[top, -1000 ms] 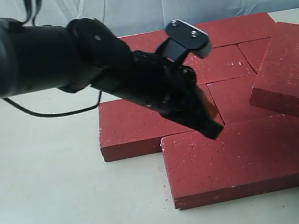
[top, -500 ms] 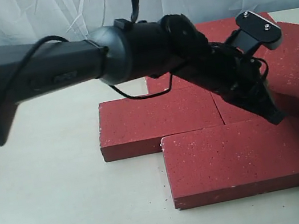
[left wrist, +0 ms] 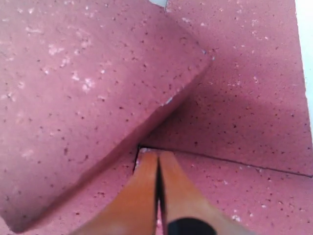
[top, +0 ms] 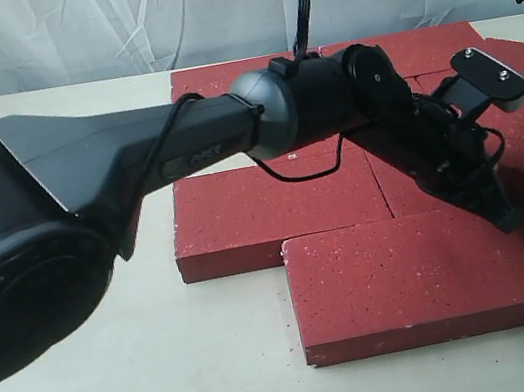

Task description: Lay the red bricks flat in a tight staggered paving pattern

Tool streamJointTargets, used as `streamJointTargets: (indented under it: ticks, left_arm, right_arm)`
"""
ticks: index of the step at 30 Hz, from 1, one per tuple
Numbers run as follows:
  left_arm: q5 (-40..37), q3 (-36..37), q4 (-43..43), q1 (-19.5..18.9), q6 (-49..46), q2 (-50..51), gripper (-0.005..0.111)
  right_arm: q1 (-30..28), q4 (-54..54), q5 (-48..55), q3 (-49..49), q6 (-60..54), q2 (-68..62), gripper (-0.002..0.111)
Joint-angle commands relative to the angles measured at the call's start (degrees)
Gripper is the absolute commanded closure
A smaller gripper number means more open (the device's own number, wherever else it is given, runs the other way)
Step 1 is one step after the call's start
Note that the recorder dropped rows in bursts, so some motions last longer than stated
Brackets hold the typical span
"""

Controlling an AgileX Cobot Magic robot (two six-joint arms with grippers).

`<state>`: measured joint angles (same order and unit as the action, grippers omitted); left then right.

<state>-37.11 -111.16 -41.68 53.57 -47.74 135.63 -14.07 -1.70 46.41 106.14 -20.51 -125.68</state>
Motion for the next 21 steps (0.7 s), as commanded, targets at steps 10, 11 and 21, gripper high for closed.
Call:
streamJointTargets:
  ticks: [10, 11, 21]
  left_arm:
    - [0.5, -4.3, 0.2, 0.3, 1.3, 3.1, 0.107]
    - [1.0, -4.3, 0.2, 0.3, 1.3, 3.1, 0.107]
    - [2.4, -4.4, 0.6, 0.3, 1.7, 3.1, 0.107]
  right_arm:
    - [-0.2, 0.1, 2.0, 0.5, -3.7, -1.7, 0.109]
    - [-0.2, 0.1, 2.5, 0.5, -4.6, -2.0, 0.109]
    - [-0.2, -2.3, 6.1, 0.5, -9.2, -2.5, 0.109]
